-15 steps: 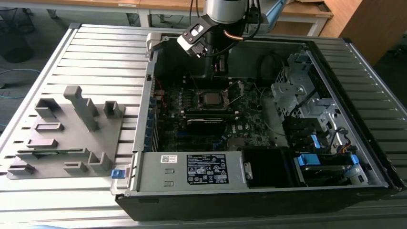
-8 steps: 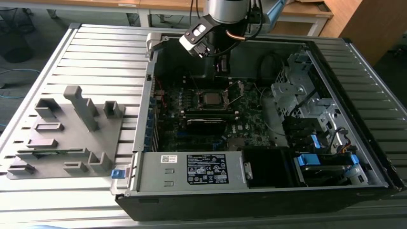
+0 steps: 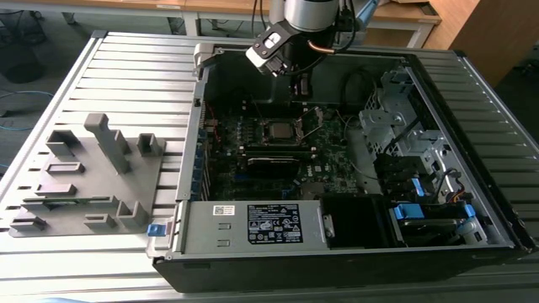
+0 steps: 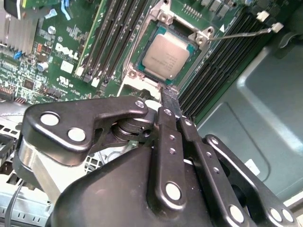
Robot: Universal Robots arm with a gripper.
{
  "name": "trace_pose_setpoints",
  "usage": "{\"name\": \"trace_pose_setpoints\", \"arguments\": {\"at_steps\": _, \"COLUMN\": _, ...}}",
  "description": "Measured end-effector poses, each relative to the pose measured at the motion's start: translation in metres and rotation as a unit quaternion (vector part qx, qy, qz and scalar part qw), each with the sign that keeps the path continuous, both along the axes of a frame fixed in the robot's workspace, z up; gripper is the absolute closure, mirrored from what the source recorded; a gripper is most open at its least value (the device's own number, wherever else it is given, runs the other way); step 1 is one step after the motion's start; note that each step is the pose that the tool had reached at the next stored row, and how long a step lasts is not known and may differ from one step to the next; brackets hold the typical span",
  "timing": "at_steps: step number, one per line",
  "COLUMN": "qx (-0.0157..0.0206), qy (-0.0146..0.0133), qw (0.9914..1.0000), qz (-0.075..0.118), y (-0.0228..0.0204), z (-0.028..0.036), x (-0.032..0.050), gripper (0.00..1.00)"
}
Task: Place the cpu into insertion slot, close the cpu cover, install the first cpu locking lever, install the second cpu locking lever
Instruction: 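Close the cpu cover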
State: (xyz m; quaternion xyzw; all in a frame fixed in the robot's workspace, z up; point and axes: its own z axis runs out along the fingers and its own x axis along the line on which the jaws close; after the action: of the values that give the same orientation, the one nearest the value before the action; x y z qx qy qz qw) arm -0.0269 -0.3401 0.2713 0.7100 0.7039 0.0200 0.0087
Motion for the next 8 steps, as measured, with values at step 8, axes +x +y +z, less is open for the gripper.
{"name": "trace_pose_setpoints", "arguments": {"at_steps": 8, "qx": 0.0, "qy": 0.0, "qw": 1.0, "qz": 0.0, "y": 0.0, "z": 0.0, "x": 0.0152, "gripper": 0.89}}
